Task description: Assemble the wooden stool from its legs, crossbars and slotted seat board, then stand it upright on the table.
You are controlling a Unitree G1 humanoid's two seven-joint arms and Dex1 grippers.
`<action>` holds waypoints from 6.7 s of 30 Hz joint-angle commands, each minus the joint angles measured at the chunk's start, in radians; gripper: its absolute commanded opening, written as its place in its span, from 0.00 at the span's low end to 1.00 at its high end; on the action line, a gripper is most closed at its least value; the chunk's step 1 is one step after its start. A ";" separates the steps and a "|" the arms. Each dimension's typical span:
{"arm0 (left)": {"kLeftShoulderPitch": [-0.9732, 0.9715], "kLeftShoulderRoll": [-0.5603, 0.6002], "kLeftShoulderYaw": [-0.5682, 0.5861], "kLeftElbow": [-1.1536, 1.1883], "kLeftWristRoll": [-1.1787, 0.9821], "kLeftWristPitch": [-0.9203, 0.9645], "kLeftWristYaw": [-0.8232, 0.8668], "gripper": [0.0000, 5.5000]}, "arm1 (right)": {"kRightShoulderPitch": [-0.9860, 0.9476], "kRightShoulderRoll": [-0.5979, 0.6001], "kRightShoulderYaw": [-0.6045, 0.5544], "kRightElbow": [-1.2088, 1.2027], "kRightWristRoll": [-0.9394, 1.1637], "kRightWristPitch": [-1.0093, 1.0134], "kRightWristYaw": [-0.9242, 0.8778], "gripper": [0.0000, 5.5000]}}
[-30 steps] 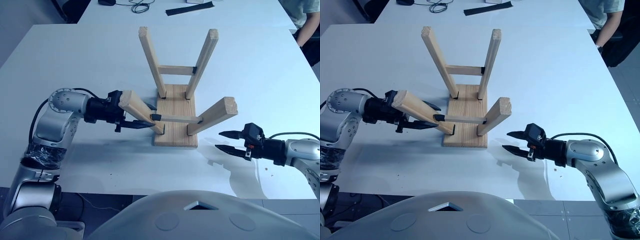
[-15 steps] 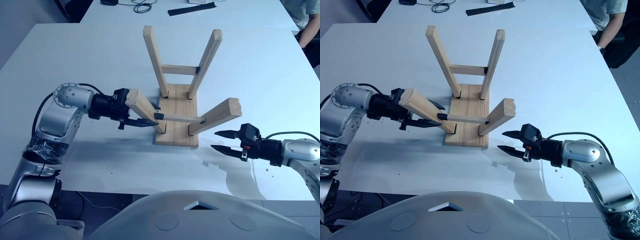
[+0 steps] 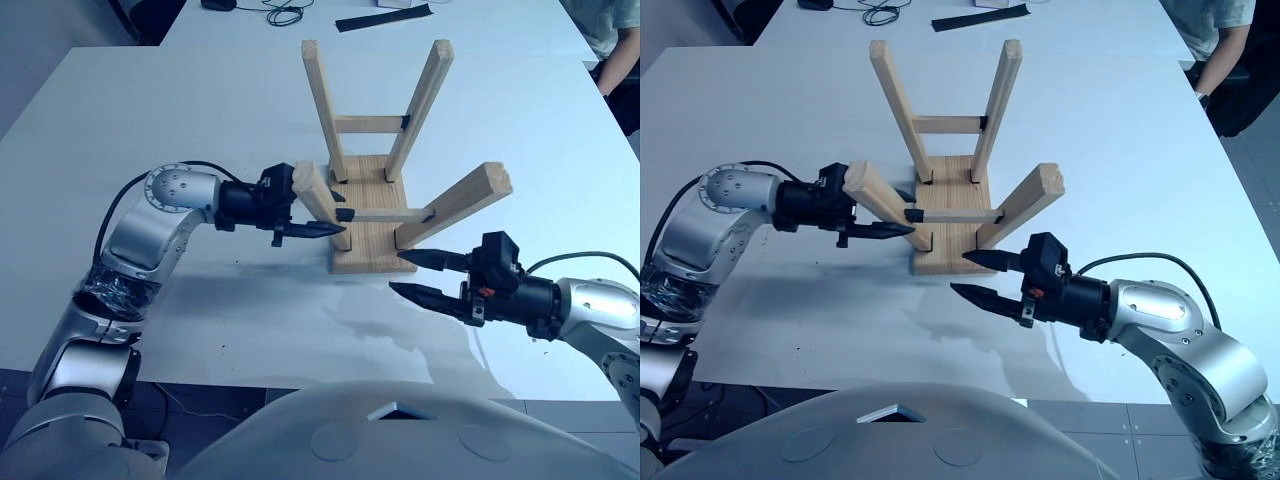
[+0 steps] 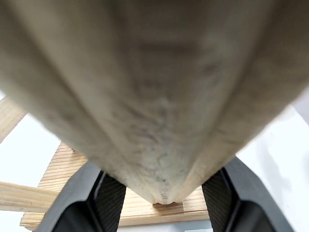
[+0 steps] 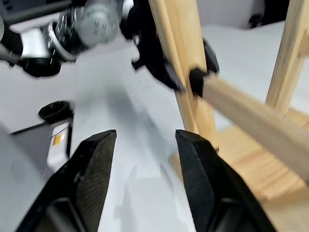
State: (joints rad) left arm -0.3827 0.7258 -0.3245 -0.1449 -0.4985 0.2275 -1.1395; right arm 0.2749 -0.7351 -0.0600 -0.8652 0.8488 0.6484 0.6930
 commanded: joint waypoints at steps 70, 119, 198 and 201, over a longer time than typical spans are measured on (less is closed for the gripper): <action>-0.054 0.039 -0.214 0.158 0.281 0.088 0.113 0.37 | -0.455 0.360 0.537 0.141 -0.402 0.029 -0.438 0.41; 0.270 -0.094 0.148 -0.077 0.274 0.221 0.407 0.65 | -0.110 0.284 0.189 0.643 -0.897 -0.513 -0.388 0.41; 0.249 -0.374 0.095 -0.573 0.392 0.596 0.885 0.59 | -0.403 0.887 0.314 0.181 -1.054 0.237 -0.847 0.63; 0.283 -0.337 0.117 -0.518 0.432 0.564 0.885 0.59 | -0.394 0.859 0.257 0.221 -1.039 0.204 -0.842 0.63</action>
State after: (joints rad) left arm -0.1333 0.3718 -0.1471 -0.7055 -0.0683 0.7910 -0.2221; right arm -0.1278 0.0633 0.1848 -0.6956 -0.2396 0.8558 -0.1780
